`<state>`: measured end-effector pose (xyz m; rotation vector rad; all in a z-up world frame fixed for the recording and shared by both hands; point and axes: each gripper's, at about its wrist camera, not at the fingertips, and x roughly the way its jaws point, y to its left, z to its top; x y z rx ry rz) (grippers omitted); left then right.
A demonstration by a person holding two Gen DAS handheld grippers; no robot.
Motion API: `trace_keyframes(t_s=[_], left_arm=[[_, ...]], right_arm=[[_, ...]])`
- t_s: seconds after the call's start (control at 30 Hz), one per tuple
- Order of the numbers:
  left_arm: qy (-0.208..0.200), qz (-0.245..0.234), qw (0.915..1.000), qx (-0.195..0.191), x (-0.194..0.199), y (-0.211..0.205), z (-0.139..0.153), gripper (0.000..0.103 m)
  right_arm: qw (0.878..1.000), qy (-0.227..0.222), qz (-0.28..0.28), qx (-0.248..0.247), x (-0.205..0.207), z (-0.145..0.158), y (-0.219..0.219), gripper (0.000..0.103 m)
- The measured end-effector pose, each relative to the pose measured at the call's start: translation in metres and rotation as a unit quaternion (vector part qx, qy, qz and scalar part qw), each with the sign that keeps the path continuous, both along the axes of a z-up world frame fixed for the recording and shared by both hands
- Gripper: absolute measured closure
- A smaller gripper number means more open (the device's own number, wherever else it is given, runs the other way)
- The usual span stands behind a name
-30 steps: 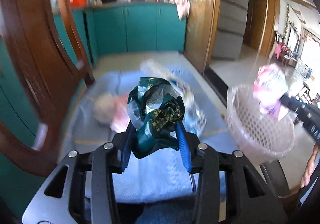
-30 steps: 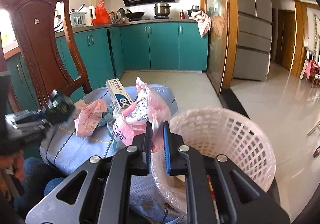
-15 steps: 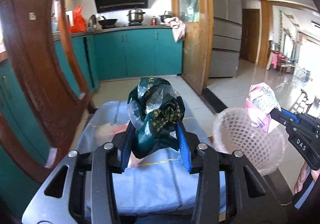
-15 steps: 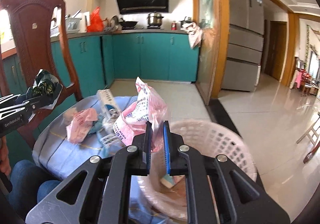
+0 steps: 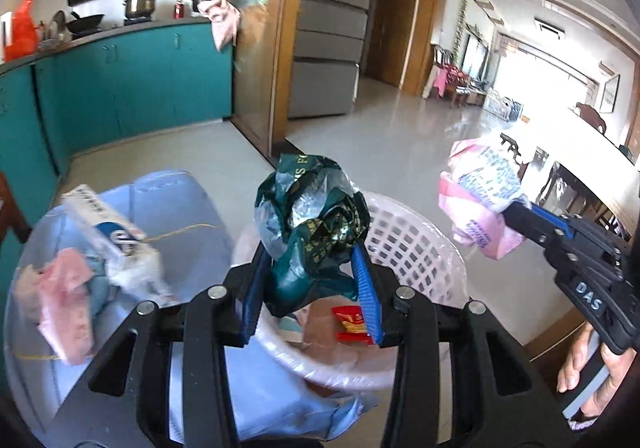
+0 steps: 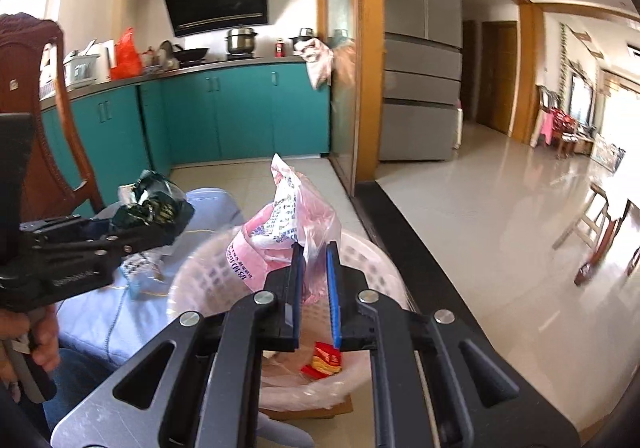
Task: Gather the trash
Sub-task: 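Drop the dark green wrapper into the wastebasket with the left tool while the right releases the pink bag there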
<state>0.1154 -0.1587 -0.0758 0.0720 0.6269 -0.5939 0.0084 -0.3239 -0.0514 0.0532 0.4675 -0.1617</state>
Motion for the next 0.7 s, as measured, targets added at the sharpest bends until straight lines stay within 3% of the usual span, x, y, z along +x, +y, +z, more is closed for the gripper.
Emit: trace_keyframes(t_s=[0.33, 0.37, 0.4, 0.43, 0.57, 0.6, 0.67, 0.7], left_arm=[[0.013, -0.022, 0.9996, 0.011, 0.017, -0.035, -0.015, 0.057], [0.011, -0.018, 0.9997, 0.013, 0.021, -0.035, -0.015, 0.044], [0.009, -0.015, 0.9998, 0.013, 0.023, -0.035, -0.014, 0.023], [0.000, -0.004, 0.9999, 0.011, 0.022, -0.032, -0.013, 0.016], [-0.020, 0.030, 0.9991, 0.023, 0.022, -0.015, -0.006, 0.013], [-0.024, 0.042, 0.9985, 0.026, 0.023, -0.008, -0.004, 0.013], [-0.037, 0.076, 0.9958, 0.035, 0.025, 0.010, 0.000, 0.013], [-0.047, 0.101, 0.9927, 0.045, 0.027, 0.024, 0.003, 0.013]], right_arm=[[1.000, 0.000, -0.021, 0.018, 0.004, -0.010, -0.023, 0.091], [1.000, 0.000, -0.020, 0.019, 0.006, -0.010, -0.023, 0.091], [1.000, 0.000, -0.019, 0.020, 0.008, -0.010, -0.024, 0.091], [1.000, 0.001, -0.018, 0.022, 0.012, -0.010, -0.022, 0.091], [1.000, 0.007, -0.011, 0.029, 0.018, -0.014, -0.022, 0.090], [0.999, 0.011, -0.011, 0.028, 0.018, -0.015, -0.024, 0.087], [0.999, 0.020, -0.015, 0.025, 0.023, -0.019, -0.022, 0.069], [0.999, 0.020, -0.018, 0.027, 0.024, -0.021, -0.020, 0.050]])
